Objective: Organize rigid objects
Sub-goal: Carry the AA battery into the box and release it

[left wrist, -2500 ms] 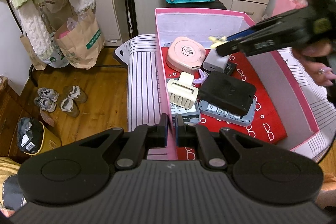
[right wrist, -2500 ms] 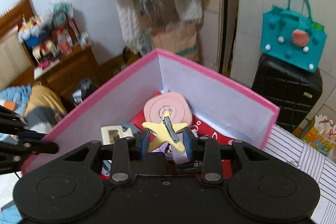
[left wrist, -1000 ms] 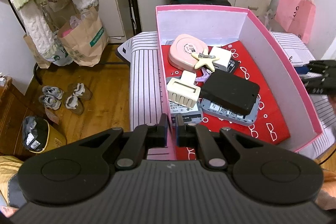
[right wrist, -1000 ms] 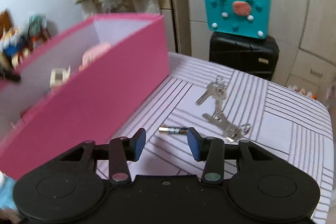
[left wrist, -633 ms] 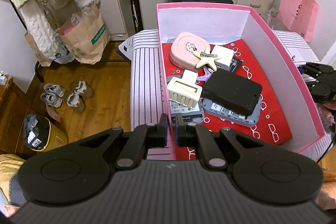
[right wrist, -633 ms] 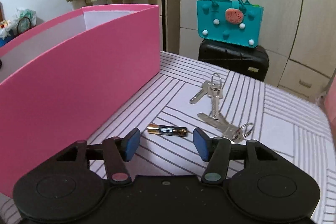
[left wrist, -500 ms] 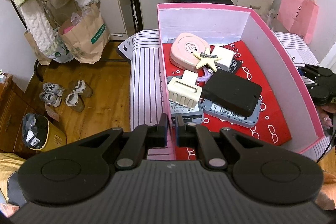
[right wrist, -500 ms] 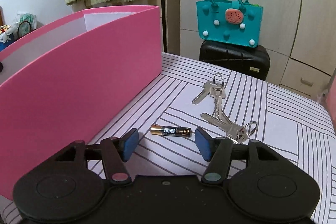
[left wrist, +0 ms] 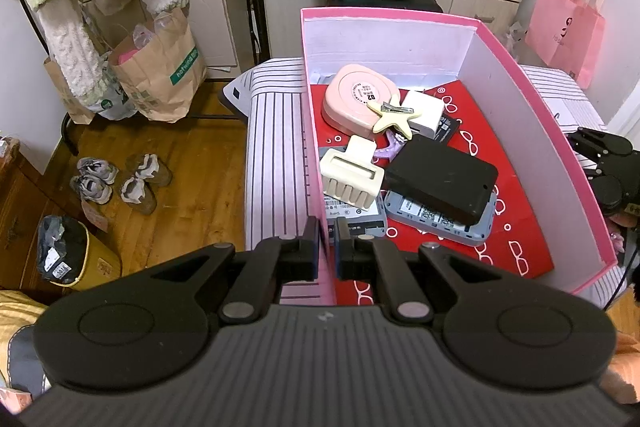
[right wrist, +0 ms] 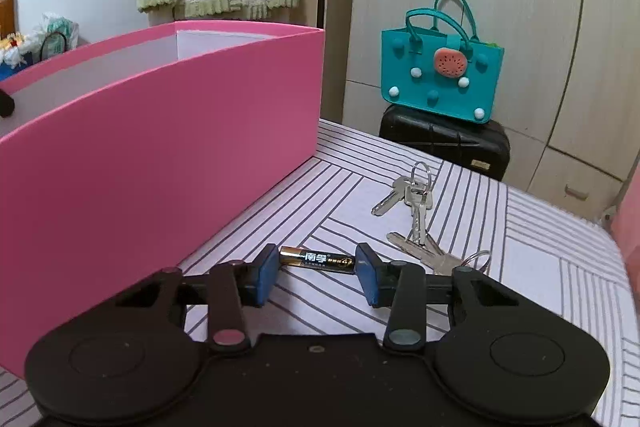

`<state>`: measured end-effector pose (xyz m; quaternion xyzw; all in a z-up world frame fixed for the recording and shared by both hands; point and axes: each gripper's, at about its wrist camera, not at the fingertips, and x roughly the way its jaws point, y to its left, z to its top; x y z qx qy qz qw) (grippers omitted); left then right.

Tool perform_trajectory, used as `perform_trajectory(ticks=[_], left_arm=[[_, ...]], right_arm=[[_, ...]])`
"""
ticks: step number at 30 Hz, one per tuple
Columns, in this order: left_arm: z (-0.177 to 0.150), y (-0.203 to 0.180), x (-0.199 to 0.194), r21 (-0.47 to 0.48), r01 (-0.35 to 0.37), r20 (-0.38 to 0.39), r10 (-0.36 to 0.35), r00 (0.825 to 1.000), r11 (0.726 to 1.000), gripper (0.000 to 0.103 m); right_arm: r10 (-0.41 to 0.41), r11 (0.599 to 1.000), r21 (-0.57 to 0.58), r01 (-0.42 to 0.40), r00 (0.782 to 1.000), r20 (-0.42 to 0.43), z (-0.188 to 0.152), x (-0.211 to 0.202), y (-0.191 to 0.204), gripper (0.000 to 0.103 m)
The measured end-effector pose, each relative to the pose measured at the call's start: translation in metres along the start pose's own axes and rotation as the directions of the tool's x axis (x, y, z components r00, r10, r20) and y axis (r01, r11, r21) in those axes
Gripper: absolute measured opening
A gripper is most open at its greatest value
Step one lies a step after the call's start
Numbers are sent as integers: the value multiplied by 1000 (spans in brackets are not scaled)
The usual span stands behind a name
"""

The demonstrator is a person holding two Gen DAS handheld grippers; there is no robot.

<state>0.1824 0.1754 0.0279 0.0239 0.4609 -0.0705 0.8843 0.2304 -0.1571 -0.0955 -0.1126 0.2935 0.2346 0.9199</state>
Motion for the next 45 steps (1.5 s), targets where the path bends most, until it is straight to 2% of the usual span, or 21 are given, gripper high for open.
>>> perform_trajectory(ticks=[5, 11, 14, 16, 18, 21, 27, 30, 33, 38, 42, 45], left_arm=[[0, 1, 0, -9, 5, 4, -5, 1000, 1000, 6], [-2, 6, 1, -43, 28, 27, -26, 999, 999, 6], [-3, 6, 1, -37, 27, 28, -26, 999, 999, 6], [-3, 7, 1, -32, 29, 30, -29, 999, 999, 6], [-3, 8, 1, -30, 35, 31, -35, 999, 999, 6], [-3, 8, 2, -22, 38, 31, -38, 999, 999, 6], [-4, 6, 1, -5, 30, 30, -30, 999, 1000, 6], [-5, 6, 1, -4, 27, 29, -27, 999, 1000, 6], [-4, 6, 1, -6, 26, 29, -26, 999, 1000, 6], [-4, 6, 0, -10, 26, 29, -25, 999, 1000, 6], [-4, 6, 0, -10, 26, 26, -26, 999, 1000, 6], [-4, 6, 0, -12, 25, 26, -24, 999, 1000, 6]], right_arm=[[-10, 1000, 8, 10, 1000, 20, 8, -14, 7, 47], [-25, 1000, 22, 23, 996, 91, 58, -49, 10, 47], [46, 997, 51, -53, 990, 135, 85, -68, 12, 47], [122, 990, 53, -131, 981, 151, 99, -77, 17, 47], [190, 979, 47, -198, 972, 137, 109, -79, 22, 47], [276, 960, 33, -279, 958, 73, 120, -68, 33, 47], [209, 976, -51, -213, 975, -79, 130, -24, 62, 47], [165, 974, -141, -180, 980, -110, 133, -16, 75, 47], [138, 976, -146, -159, 980, -144, 137, -8, 75, 47], [113, 989, -81, -123, 986, -121, 138, -10, 61, 47], [178, 984, 15, -177, 983, -41, 141, -38, 39, 52], [178, 983, 53, -178, 984, 4, 140, -60, 25, 54]])
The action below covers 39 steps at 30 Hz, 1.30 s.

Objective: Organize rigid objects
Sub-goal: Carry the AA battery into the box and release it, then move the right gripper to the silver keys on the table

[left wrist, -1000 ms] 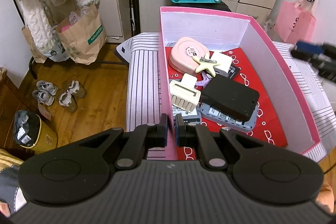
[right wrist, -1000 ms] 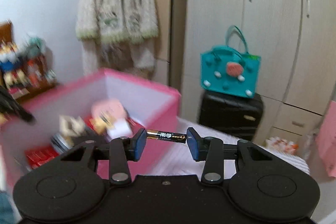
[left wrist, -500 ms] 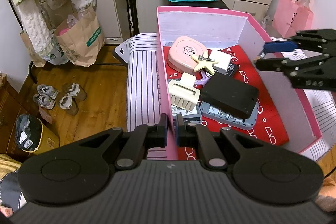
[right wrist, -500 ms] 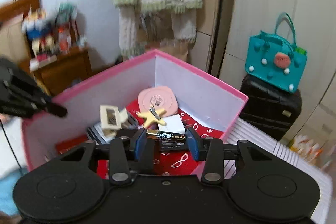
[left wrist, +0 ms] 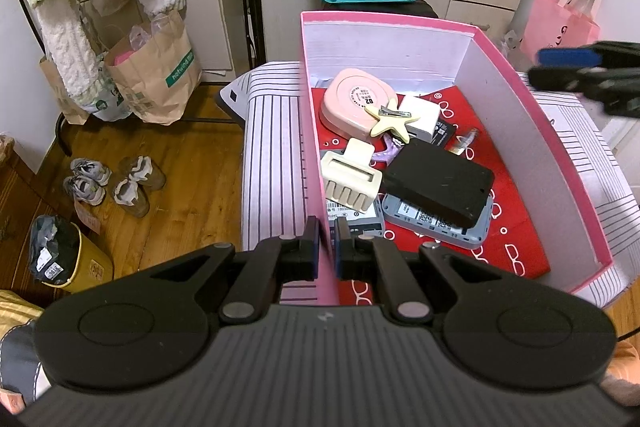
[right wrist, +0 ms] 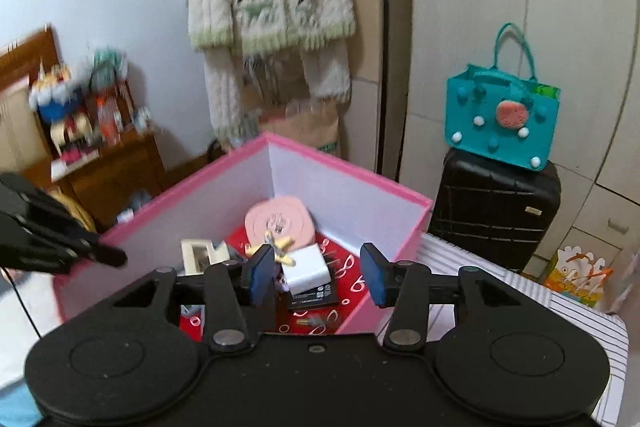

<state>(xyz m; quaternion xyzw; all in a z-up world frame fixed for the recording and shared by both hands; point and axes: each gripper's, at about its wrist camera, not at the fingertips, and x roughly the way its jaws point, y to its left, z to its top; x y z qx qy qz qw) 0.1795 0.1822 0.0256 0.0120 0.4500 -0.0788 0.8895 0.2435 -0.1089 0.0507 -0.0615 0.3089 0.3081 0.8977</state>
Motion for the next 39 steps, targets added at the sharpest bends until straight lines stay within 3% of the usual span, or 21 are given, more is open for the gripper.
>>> perform_trajectory(ticks=[5, 10, 15, 23, 27, 32, 37, 39], left_arm=[[0, 0, 0, -5, 2, 2, -2, 1000, 1000, 6], [-1, 1, -1, -4, 1, 4, -1, 1000, 1000, 6], [-1, 0, -1, -3, 1, 5, -1, 1000, 1000, 7], [0, 0, -2, 4, -3, 2, 3, 1000, 1000, 7], [-1, -1, -3, 13, -11, 1, 11, 1000, 1000, 7], [-1, -1, -2, 12, -10, 0, 10, 1000, 1000, 7], [-2, -1, -1, 16, -11, 3, 11, 1000, 1000, 7], [-1, -1, -2, 14, -10, 2, 10, 1000, 1000, 7]], right_arm=[[-68, 997, 44, 67, 997, 26, -15, -36, -24, 56], [-164, 980, 109, 165, 986, -17, -47, -52, -64, 58], [-200, 961, 181, 211, 977, -76, -88, -46, -99, 58], [-207, 940, 246, 238, 968, -144, -139, -2, -124, 59], [-178, 935, 283, 213, 973, -145, -145, 20, -126, 60], [-190, 950, 232, 210, 976, -108, -138, 40, -120, 65], [-254, 943, 198, 267, 963, -87, -129, 56, -115, 65], [-278, 933, 217, 288, 957, -77, -129, 57, -116, 59]])
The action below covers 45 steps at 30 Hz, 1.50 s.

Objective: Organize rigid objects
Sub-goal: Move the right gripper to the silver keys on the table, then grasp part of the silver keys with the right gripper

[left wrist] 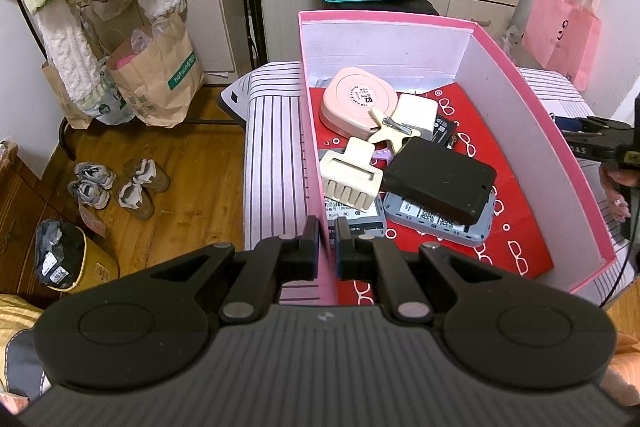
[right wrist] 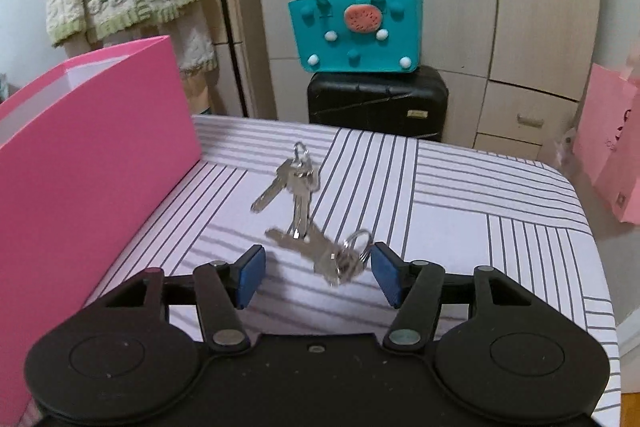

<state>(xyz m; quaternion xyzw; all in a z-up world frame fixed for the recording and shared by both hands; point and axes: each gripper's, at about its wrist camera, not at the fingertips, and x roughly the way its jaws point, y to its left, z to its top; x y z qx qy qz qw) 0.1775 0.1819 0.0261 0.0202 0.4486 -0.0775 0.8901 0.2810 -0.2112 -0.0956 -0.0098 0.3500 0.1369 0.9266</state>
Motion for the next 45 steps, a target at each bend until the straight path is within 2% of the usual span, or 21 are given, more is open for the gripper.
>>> perform_trajectory(ticks=[1, 3, 5, 8, 12, 14, 23, 24, 26, 27, 28, 31, 34, 42, 45], left_arm=[[0, 0, 0, -2, 1, -1, -1, 1000, 1000, 7], [-1, 0, 0, -3, 3, -2, -3, 1000, 1000, 7], [0, 0, 1, -2, 6, -2, -6, 1000, 1000, 7], [-1, 1, 1, -3, 6, -2, -6, 1000, 1000, 7], [0, 1, 1, -3, 6, -1, -6, 1000, 1000, 7], [-1, 1, 1, -4, 7, -1, -7, 1000, 1000, 7], [-1, 1, 1, -3, 8, -1, -8, 1000, 1000, 7], [-1, 1, 0, -4, 8, -1, -8, 1000, 1000, 7], [-1, 1, 0, -4, 8, -2, -8, 1000, 1000, 7], [-1, 2, 0, -3, 9, -2, -9, 1000, 1000, 7], [-1, 2, 0, -3, 9, -4, -9, 1000, 1000, 7], [0, 0, 1, 1, 10, -8, -10, 1000, 1000, 7], [0, 0, 1, 3, 10, -10, -10, 1000, 1000, 7], [-2, -3, 3, 21, 5, -12, -5, 1000, 1000, 7], [1, 0, 2, 22, 22, -32, -21, 999, 1000, 7]], right_arm=[[-17, 1000, 21, 17, 1000, 7, 0, 0, -3, 55], [-34, 997, 64, 33, 999, 19, 1, -2, -10, 35], [-22, 993, 114, 19, 999, 29, -1, -2, -21, 29], [-16, 989, 146, 10, 999, 40, -2, -4, -26, 28], [-54, 994, 100, 49, 997, 56, -7, -5, -15, 28], [-49, 996, 79, 43, 997, 66, -9, -6, -13, 29], [-11, 990, 141, -2, 996, 86, -13, -9, -20, 34], [1, 986, 169, -16, 996, 90, -13, -10, -23, 29], [55, 951, 299, -84, 993, 102, -14, -11, -39, 9], [80, 934, 340, -112, 991, 106, -13, -11, -45, 4], [85, 927, 355, -117, 991, 104, -13, -10, -48, 4], [83, 937, 331, -108, 993, 87, -10, -10, -44, 4], [115, 941, 311, -135, 990, 82, -3, -17, -39, 4], [153, 964, 193, -185, 974, 167, 30, -68, -9, 4], [199, 953, 190, -235, 961, 191, 49, -89, -1, 4]])
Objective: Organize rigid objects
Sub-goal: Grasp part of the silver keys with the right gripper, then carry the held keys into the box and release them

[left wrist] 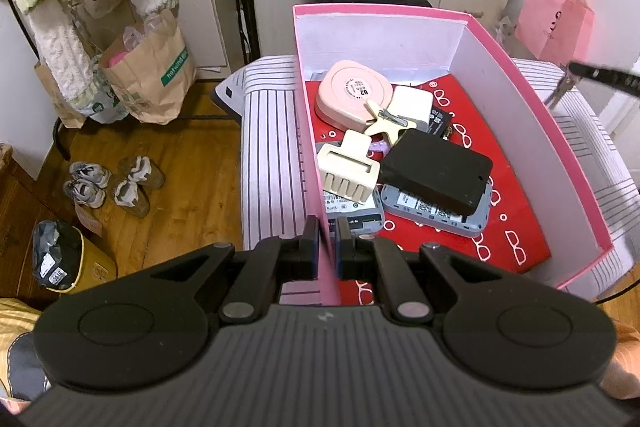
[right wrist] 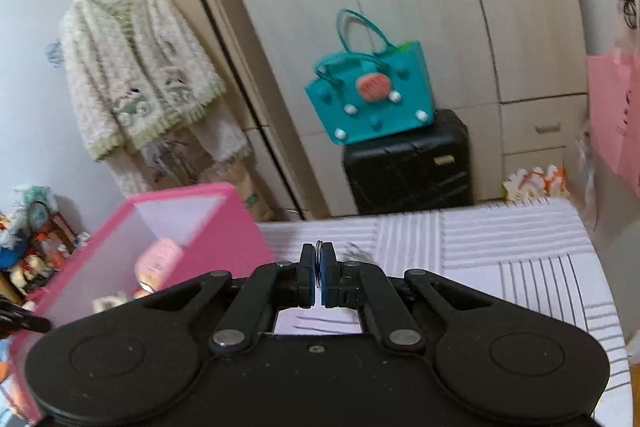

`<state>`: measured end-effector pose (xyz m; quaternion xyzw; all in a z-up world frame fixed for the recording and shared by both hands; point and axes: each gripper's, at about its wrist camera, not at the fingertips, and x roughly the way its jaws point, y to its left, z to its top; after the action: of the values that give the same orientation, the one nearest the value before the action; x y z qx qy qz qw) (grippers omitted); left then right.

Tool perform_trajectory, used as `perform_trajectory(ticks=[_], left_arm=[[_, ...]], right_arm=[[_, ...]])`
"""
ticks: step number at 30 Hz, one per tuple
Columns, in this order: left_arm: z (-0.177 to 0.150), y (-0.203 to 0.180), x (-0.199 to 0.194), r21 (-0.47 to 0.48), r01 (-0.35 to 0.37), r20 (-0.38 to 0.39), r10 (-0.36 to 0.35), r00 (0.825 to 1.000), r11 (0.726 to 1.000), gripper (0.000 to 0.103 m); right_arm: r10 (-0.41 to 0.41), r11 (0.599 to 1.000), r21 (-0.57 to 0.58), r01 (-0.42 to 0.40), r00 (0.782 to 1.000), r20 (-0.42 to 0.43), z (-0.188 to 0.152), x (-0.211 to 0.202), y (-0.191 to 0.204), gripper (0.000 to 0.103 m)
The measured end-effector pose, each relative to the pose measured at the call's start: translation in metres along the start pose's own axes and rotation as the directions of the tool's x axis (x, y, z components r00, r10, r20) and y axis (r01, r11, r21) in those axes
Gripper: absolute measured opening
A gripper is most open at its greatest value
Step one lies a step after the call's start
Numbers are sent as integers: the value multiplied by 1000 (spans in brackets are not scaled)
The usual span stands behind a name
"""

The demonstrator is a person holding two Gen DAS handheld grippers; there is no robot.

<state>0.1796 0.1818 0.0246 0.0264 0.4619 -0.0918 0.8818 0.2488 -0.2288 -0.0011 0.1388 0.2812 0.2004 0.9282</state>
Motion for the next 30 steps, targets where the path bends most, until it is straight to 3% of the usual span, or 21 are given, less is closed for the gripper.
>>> perform_trajectory(ticks=[6, 10, 17, 21, 27, 30], left_arm=[[3, 1, 0, 20, 6, -18, -5, 1000, 1000, 7], [3, 2, 0, 19, 12, -13, -12, 1000, 1000, 7], [0, 7, -2, -2, 27, -1, -27, 1000, 1000, 8], [2, 8, -2, -4, 32, -10, -32, 999, 999, 8], [4, 6, -2, 22, 27, -23, -26, 999, 999, 8], [4, 6, -3, 22, 28, -21, -27, 999, 999, 8]], right_arm=[[117, 991, -59, -117, 993, -4, 26, -18, 45, 4], [208, 970, -121, -211, 977, -39, 34, -24, 83, 4], [348, 910, -163, -381, 916, -199, 18, -2, 142, 4], [373, 882, -180, -436, 878, -300, -4, 26, 165, 4], [407, 867, -106, -487, 815, -412, -30, 62, 175, 4], [380, 872, -109, -477, 800, -464, -40, 68, 177, 4]])
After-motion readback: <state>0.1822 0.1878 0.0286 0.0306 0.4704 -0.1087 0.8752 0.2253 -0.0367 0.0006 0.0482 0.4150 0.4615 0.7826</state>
